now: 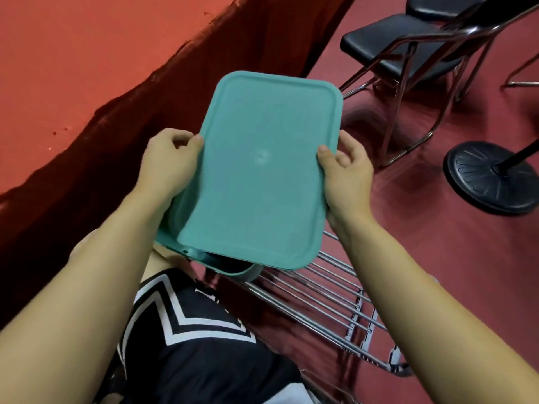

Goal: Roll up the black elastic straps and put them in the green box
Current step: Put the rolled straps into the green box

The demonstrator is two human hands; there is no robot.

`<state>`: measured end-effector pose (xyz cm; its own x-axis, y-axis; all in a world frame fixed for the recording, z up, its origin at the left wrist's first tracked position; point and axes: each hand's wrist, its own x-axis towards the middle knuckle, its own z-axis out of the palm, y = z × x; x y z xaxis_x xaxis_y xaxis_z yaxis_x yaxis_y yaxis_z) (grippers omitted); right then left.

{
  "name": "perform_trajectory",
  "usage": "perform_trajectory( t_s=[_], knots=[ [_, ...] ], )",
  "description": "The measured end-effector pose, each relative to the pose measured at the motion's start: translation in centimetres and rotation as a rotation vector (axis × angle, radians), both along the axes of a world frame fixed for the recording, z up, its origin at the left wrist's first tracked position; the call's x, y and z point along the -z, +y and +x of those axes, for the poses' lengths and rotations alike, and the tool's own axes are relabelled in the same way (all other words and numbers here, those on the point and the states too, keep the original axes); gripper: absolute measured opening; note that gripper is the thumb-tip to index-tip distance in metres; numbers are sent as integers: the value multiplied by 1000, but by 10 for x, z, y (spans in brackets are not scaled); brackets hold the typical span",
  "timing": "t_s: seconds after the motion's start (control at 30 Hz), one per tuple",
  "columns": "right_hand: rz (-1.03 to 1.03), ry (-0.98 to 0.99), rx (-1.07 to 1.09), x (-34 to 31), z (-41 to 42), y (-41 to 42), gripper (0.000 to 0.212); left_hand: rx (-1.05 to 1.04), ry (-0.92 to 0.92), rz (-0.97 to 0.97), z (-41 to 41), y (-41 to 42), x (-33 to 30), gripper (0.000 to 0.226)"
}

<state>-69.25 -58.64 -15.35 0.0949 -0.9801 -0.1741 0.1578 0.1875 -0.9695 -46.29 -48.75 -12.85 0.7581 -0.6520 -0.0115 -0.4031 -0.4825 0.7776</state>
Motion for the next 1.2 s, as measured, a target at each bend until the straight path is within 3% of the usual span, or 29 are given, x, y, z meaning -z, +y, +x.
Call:
perform_trajectory(
  t_s=[0.13, 0.37, 0.57, 0.7, 0.9, 1.03, 1.2],
  knots=[
    [-1, 32, 21, 10, 26, 9, 42, 38, -56, 59, 12, 6, -2, 27],
    [-152, 300, -11, 26, 27, 24, 53, 81, -141, 136, 13, 13, 3, 35],
    [-106, 284, -148, 45, 35, 37, 67, 120, -142, 230, 18, 14, 17, 38],
    [-54, 292, -228, 53, 38, 46, 73, 92, -252, 228, 21, 16, 21, 39],
    [-90, 340, -262, 51, 42, 49, 70, 68, -264, 228, 24, 11, 19, 33],
    [-91, 360, -280, 53, 42, 51, 77, 98, -222, 274, 25, 10, 25, 36],
    [-129, 375, -283, 57, 40, 50, 71, 102, -202, 304, 28, 12, 36, 41]
  ],
)
